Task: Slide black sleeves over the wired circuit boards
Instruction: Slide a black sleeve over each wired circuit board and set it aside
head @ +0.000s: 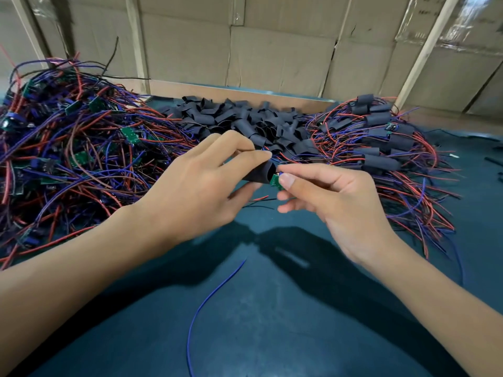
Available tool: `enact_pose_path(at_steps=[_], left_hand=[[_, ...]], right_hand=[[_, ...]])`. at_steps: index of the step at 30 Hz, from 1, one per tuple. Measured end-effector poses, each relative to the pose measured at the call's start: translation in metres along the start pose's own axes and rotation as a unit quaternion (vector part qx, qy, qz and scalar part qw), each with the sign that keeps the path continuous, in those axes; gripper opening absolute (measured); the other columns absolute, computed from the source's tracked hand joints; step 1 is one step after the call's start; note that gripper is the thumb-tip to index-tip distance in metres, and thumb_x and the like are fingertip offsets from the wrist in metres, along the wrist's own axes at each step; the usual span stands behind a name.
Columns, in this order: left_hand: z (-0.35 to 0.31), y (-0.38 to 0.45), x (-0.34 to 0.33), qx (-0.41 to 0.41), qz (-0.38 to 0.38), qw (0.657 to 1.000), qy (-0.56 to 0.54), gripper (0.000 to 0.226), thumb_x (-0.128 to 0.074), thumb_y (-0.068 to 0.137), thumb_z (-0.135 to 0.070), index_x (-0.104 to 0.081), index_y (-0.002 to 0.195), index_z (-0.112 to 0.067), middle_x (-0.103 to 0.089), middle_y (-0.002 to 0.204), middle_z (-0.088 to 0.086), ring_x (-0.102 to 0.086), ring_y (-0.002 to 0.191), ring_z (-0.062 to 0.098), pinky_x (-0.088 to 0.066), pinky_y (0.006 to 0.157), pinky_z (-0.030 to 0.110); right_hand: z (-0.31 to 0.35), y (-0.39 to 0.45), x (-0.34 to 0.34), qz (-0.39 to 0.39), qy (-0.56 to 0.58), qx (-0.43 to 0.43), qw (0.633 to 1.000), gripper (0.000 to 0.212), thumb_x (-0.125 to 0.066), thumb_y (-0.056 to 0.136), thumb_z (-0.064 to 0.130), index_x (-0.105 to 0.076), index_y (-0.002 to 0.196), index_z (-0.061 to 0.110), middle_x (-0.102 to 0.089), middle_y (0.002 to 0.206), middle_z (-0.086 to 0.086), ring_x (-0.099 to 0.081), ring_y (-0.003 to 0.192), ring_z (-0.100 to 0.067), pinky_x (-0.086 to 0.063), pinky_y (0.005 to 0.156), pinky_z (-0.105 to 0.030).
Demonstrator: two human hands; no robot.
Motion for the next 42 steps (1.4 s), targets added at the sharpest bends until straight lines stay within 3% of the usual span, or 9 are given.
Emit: enact_pose_path(at_steps=[8,15,18,22,27,31,35,38,42], left_hand=[[-0.004,0.0,-0.002,-0.028,0.004,1.0,0.011,0.037,-0.067,0.095,-0.017,-0.065,0.127,0.0,-0.063,0.113,0.018,-0.061,0.096,0.037,-0.053,0.087,0.046],[-0.003,-0.001,-0.001,-0.029,0.006,0.999,0.013,0.039,-0.066,0.096,-0.02,-0.064,0.129,-0.001,-0.063,0.113,0.017,-0.059,0.095,0.034,-0.053,0.084,0.04],[-0.005,0.0,-0.002,-0.036,0.007,0.999,0.005,0.04,-0.067,0.097,-0.022,-0.063,0.13,0.0,-0.063,0.112,0.016,-0.059,0.094,0.034,-0.053,0.085,0.043],[-0.006,-0.001,-0.004,-0.049,0.014,0.999,-0.011,0.036,-0.064,0.099,-0.021,-0.064,0.129,0.0,-0.062,0.109,0.016,-0.058,0.091,0.033,-0.052,0.082,0.043],[-0.009,0.001,-0.006,-0.057,0.003,0.998,-0.018,0.036,-0.06,0.102,-0.02,-0.061,0.131,0.001,-0.06,0.11,0.017,-0.057,0.091,0.033,-0.05,0.086,0.039],[-0.009,0.002,-0.006,-0.06,-0.006,0.998,-0.012,0.039,-0.057,0.104,-0.023,-0.059,0.134,0.002,-0.059,0.114,0.019,-0.057,0.093,0.033,-0.047,0.09,0.033],[-0.007,0.001,-0.008,-0.071,-0.003,0.997,-0.02,0.043,-0.058,0.103,-0.024,-0.056,0.137,0.003,-0.059,0.115,0.019,-0.057,0.095,0.034,-0.047,0.092,0.036],[-0.002,0.003,-0.008,-0.073,0.02,0.996,-0.043,0.051,-0.058,0.103,-0.032,-0.051,0.143,-0.001,-0.058,0.123,0.017,-0.055,0.106,0.034,-0.045,0.099,0.04],[0.044,-0.002,-0.004,0.037,0.064,0.995,0.063,0.054,-0.048,0.103,-0.046,-0.049,0.147,-0.015,-0.056,0.131,0.011,-0.049,0.116,0.036,-0.044,0.099,0.053]], right_hand=[[0.002,0.002,0.004,-0.005,0.02,-0.01,1.0,0.018,-0.088,0.073,0.013,-0.08,0.088,0.015,-0.075,0.081,-0.011,-0.074,0.071,-0.028,-0.061,0.073,-0.035],[0.004,0.004,0.004,-0.023,0.077,-0.026,0.996,0.013,-0.078,0.075,0.0,-0.078,0.085,0.008,-0.072,0.077,-0.012,-0.073,0.072,-0.027,-0.062,0.073,-0.035],[0.002,0.002,0.003,-0.027,0.046,-0.009,0.999,0.009,-0.079,0.077,0.0,-0.076,0.082,0.008,-0.073,0.076,-0.012,-0.073,0.07,-0.026,-0.062,0.073,-0.038],[0.0,0.0,0.0,-0.019,-0.023,0.012,0.999,0.012,-0.08,0.078,0.005,-0.077,0.081,0.017,-0.075,0.079,-0.006,-0.072,0.065,-0.025,-0.062,0.072,-0.036],[0.002,0.0,0.003,0.005,0.019,0.001,1.0,0.012,-0.081,0.074,0.017,-0.076,0.084,0.013,-0.073,0.094,-0.011,-0.07,0.076,-0.025,-0.06,0.077,-0.048],[0.007,0.0,0.003,0.043,0.078,-0.016,0.996,0.014,-0.076,0.077,0.021,-0.079,0.087,0.012,-0.071,0.084,-0.009,-0.069,0.08,-0.022,-0.06,0.074,-0.04],[0.006,-0.002,-0.001,0.002,-0.001,-0.002,1.0,0.015,-0.087,0.07,0.018,-0.078,0.082,0.02,-0.075,0.081,-0.007,-0.073,0.072,-0.028,-0.062,0.079,-0.044],[0.009,0.002,0.001,-0.038,0.024,-0.02,0.999,0.01,-0.082,0.072,0.009,-0.077,0.074,0.017,-0.071,0.076,-0.008,-0.072,0.067,-0.03,-0.062,0.079,-0.044],[0.024,0.017,0.033,-0.171,0.083,-0.005,0.982,0.014,-0.077,0.077,-0.001,-0.07,0.078,0.01,-0.066,0.08,-0.014,-0.069,0.065,-0.029,-0.06,0.069,-0.035]])
Point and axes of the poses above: each hand's wrist, its own y-axis towards the middle knuckle, its own x-axis out of the back of the hand, z = x × y, the point moved 1 cm from there along y, towards the middle knuckle
